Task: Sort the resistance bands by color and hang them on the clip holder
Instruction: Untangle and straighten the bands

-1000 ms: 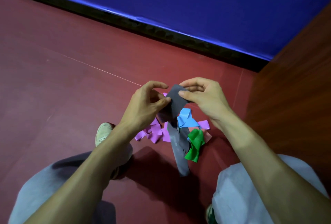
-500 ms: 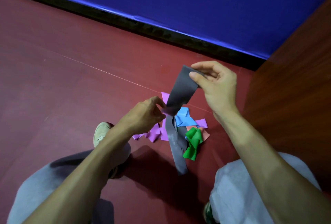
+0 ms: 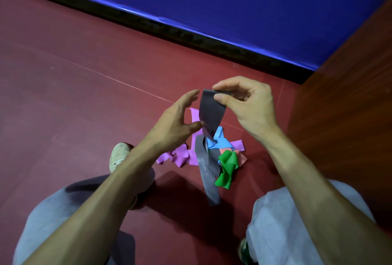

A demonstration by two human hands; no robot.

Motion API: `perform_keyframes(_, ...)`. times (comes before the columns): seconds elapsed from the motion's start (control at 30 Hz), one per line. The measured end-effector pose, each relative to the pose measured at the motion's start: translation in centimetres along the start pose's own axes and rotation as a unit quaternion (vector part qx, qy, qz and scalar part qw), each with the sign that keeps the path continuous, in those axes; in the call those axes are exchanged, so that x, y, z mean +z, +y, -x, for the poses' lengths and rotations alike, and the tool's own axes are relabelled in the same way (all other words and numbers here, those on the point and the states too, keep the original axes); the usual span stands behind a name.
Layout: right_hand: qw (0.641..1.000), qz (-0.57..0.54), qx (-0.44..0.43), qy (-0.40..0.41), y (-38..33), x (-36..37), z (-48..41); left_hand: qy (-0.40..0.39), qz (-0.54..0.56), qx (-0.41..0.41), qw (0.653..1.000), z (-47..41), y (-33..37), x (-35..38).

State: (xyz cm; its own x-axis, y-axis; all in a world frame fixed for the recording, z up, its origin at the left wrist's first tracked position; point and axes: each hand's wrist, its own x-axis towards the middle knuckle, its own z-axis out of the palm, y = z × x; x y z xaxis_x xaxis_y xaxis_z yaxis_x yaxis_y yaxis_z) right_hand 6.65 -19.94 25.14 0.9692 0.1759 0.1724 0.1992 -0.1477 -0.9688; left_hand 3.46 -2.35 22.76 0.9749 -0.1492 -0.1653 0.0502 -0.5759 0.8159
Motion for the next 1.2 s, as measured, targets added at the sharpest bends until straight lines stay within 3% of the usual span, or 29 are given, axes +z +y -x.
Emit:
perform_keyframes(0.33,0.993,-0.074,0.053,0.073,0.6,-0.2,-0.6,0.037,0.05,-0.006,0.998,0.5,1.9,-0.7)
perform_keyframes(0.43,0.986,-0.093,0.115,0.076,0.9,0.0,-0.6,0.056,0.058,-0.013,0.997,0.5,2.0,-0.8)
perform_keyframes(0.53,0.968,-0.116,0.217,0.051,1.4,0.4,-0.6,0.085,0.14,-0.034,0.986,0.5,2.4,-0.9)
perform_keyframes(0.7,0.956,-0.09,0.271,-0.074,1.3,1.4,0.1,0.153,0.329,-0.105,0.926,0.3,2.7,-1.8)
perform_keyframes(0.87,0.963,-0.015,0.212,-0.166,1.8,1.8,0.7,0.189,0.419,-0.159,0.874,0.3,2.2,-2.9)
perform_keyframes(1.1,0.968,-0.036,0.198,-0.149,1.5,2.3,0.7,0.22,0.538,-0.206,0.787,0.2,1.6,-3.7)
perform_keyframes(1.2,0.975,-0.026,0.186,-0.119,1.6,2.3,0.6,0.22,0.545,-0.207,0.782,0.2,1.6,-3.6)
